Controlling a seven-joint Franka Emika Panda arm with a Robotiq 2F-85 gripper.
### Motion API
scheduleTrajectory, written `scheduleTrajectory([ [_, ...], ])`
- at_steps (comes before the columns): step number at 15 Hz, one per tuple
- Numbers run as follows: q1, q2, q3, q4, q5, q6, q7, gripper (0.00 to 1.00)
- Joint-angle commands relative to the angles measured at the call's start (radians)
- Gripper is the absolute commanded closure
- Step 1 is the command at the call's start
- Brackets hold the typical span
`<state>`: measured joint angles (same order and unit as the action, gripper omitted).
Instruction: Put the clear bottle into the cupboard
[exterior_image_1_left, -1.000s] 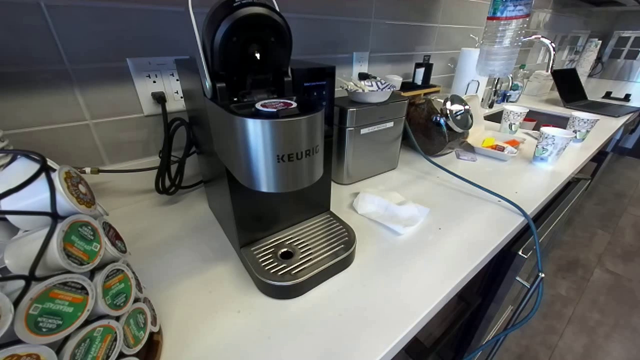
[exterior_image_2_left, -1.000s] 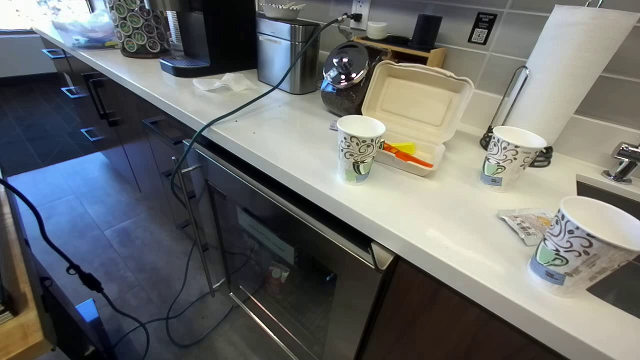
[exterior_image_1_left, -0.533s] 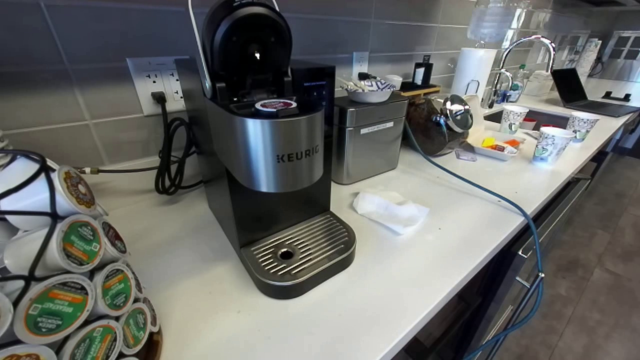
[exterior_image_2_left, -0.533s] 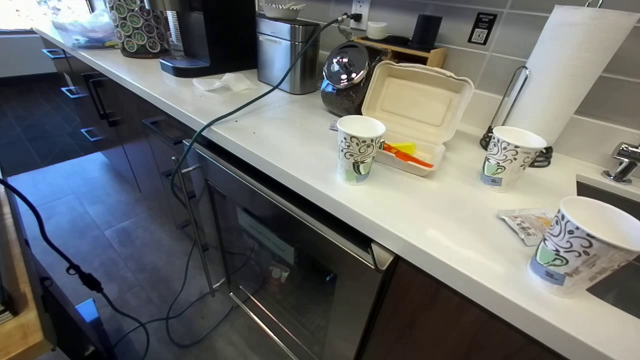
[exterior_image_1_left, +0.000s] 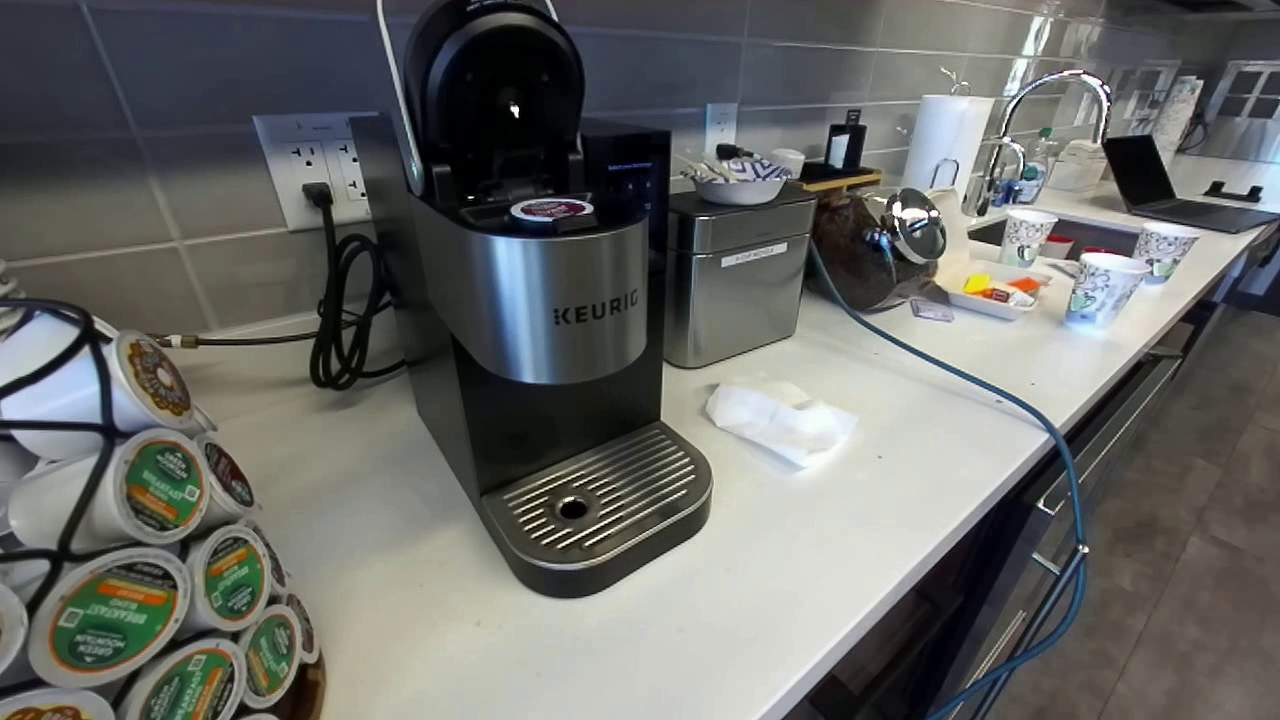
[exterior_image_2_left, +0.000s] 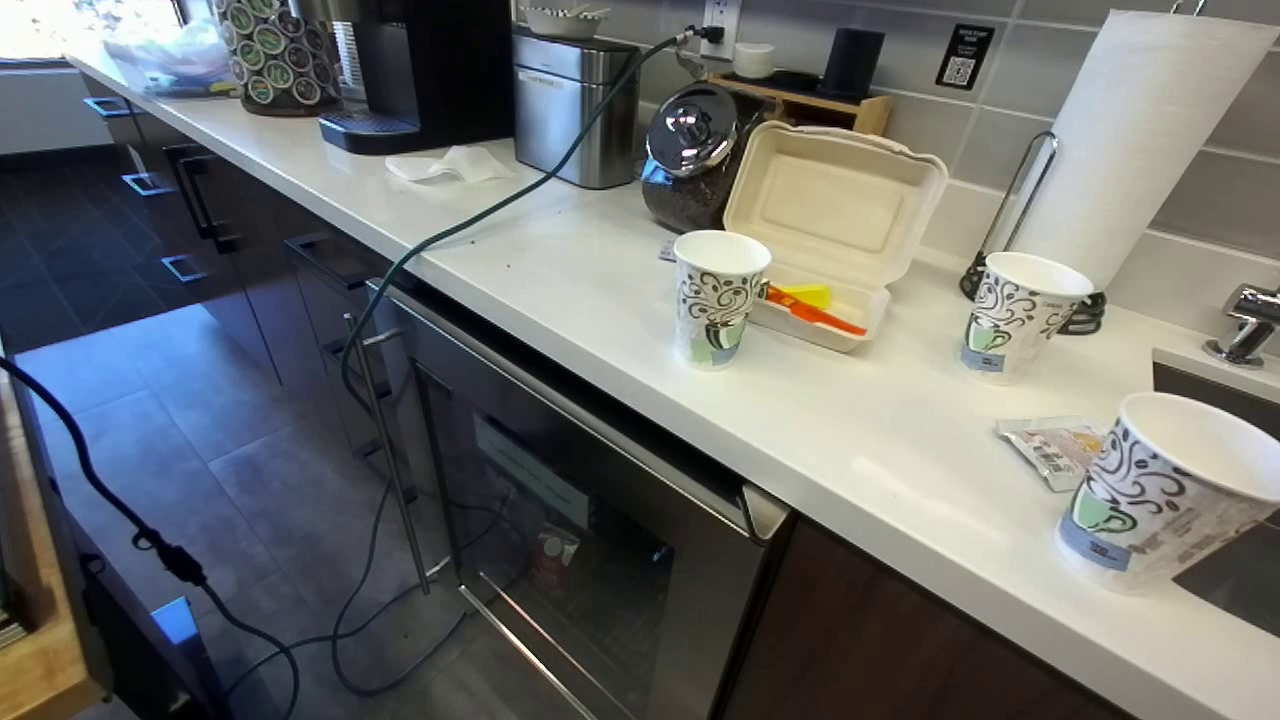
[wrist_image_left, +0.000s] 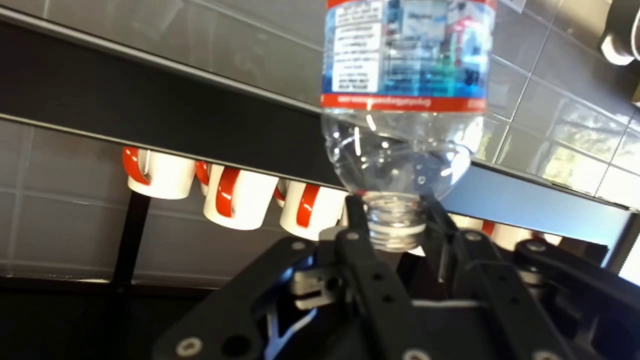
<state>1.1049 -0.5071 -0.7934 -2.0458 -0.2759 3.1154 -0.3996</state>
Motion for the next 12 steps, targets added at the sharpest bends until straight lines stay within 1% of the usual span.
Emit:
scheduleTrajectory([
  [1, 0.004, 0.071, 0.027, 0.182, 0.112, -0.155, -0.048, 0.92],
  [2, 0.022, 0.064, 0.023, 0.2, 0.145, -0.171, -0.085, 0.92],
  [3, -0.032, 0.047, 0.058, 0.126, 0.152, -0.121, -0.084, 0.69],
  [4, -0.027, 0.055, 0.06, 0.155, 0.173, -0.139, -0.1, 0.69],
  [6, -0.025, 0.065, 0.061, 0.177, 0.186, -0.148, -0.107, 0.69],
  [7, -0.025, 0.069, 0.061, 0.178, 0.187, -0.148, -0.108, 0.92],
  [8, -0.041, 0.087, 0.072, 0.193, 0.196, -0.144, -0.095, 0.92],
  [9, -0.066, 0.118, 0.088, 0.233, 0.213, -0.154, -0.076, 0.91],
  [12, -0.165, 0.182, 0.153, 0.317, 0.247, -0.202, -0.041, 0.91],
])
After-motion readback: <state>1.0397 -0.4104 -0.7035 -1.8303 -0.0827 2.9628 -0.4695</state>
